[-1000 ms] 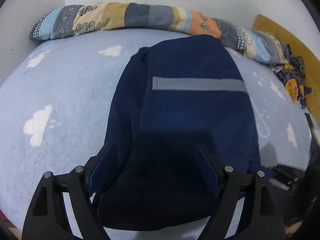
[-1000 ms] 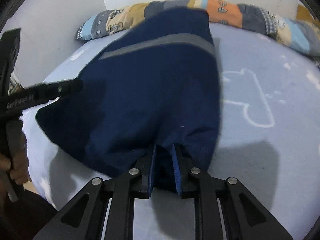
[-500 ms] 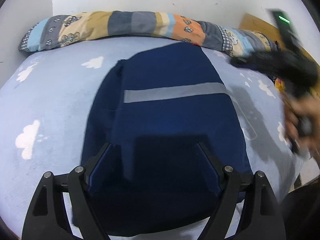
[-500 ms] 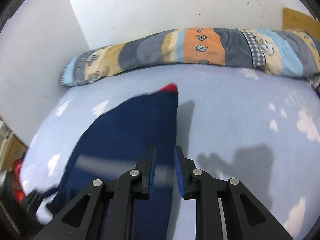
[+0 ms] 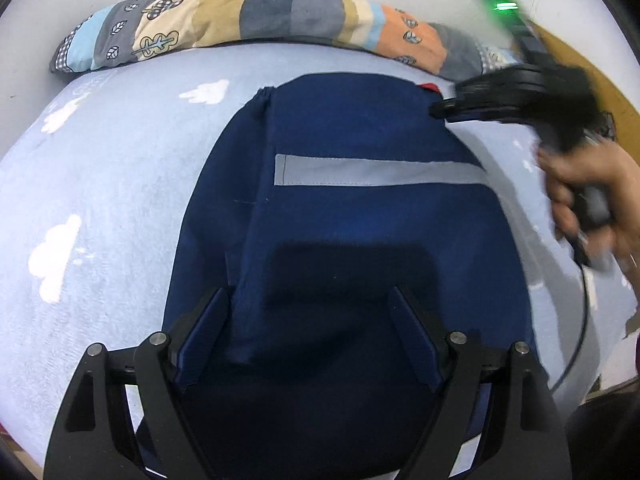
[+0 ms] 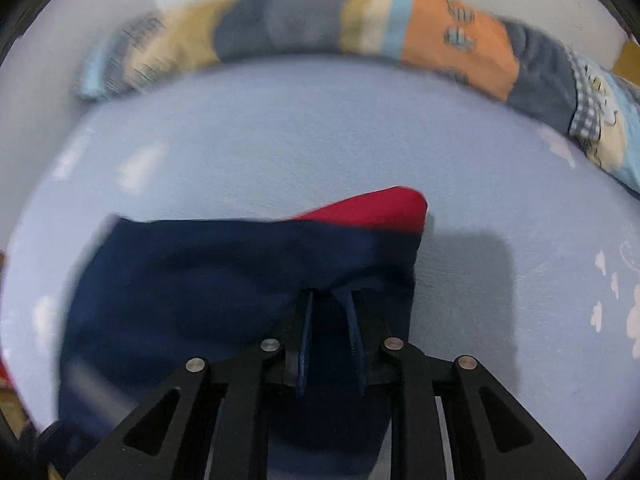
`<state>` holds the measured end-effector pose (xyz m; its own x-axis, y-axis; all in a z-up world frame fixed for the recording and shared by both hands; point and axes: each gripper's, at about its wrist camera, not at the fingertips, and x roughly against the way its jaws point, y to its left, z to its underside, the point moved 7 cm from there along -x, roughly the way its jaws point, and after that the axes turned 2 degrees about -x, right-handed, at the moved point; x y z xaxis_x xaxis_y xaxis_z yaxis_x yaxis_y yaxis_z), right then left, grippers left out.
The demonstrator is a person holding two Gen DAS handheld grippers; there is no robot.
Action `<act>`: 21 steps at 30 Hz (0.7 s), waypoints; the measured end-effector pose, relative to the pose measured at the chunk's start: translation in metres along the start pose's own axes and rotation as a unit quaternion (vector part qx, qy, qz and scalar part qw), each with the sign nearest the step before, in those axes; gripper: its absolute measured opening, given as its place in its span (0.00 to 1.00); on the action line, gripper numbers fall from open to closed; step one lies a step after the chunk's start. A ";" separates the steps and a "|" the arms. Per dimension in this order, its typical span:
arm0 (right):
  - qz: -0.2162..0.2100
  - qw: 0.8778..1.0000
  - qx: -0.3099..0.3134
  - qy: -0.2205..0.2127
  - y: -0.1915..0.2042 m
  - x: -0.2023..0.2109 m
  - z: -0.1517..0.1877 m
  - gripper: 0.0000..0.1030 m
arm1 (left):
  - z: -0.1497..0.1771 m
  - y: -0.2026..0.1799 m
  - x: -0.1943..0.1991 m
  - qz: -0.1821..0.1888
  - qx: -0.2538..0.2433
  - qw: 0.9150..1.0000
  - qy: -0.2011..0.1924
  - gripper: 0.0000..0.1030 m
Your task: Fold large clothes
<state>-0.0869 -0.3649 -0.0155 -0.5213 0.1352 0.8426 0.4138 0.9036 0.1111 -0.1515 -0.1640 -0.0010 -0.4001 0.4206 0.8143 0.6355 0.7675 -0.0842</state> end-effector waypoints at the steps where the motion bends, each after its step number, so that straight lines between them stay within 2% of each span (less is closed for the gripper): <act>1: -0.011 1.000 0.002 -0.018 0.003 0.020 0.006 0.21 | -0.001 -0.001 0.004 0.004 0.001 1.000 -0.008 0.80; 3: -0.027 0.999 0.013 -0.034 0.010 0.051 0.030 0.26 | -0.002 -0.005 0.014 0.014 0.002 1.000 -0.025 0.80; 4: -0.039 0.998 0.021 -0.042 0.016 0.071 0.053 0.26 | -0.004 -0.007 0.020 0.017 0.001 0.999 -0.037 0.80; 6: -0.055 0.997 0.038 -0.041 0.027 0.091 0.087 0.26 | -0.006 -0.011 0.026 0.019 -0.002 0.999 -0.050 0.80; 9: -0.059 0.996 0.050 -0.050 0.038 0.112 0.130 0.26 | -0.003 -0.017 0.028 0.012 -0.017 0.998 -0.056 0.80; 12: -0.060 0.996 0.048 -0.046 0.048 0.117 0.161 0.27 | 0.002 -0.019 0.028 -0.012 -0.040 0.997 -0.061 0.80; 16: -0.066 0.997 0.044 -0.003 0.047 0.082 0.192 0.31 | 0.003 -0.021 0.026 -0.034 -0.064 0.995 -0.065 0.80; 19: -0.097 0.995 0.014 0.017 0.038 0.066 0.194 0.34 | 0.002 -0.022 0.025 -0.043 -0.076 0.994 -0.071 0.80; 21: -0.102 0.995 0.012 0.021 0.038 0.067 0.193 0.34 | 0.000 -0.022 0.025 -0.047 -0.081 0.993 -0.074 0.80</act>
<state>-0.2500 -0.2435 -0.0569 -0.5609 -0.0680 0.8251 0.2840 0.9203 0.2689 -0.1752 -0.1706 0.0215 -0.5485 0.4263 0.7193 0.6836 0.7241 0.0922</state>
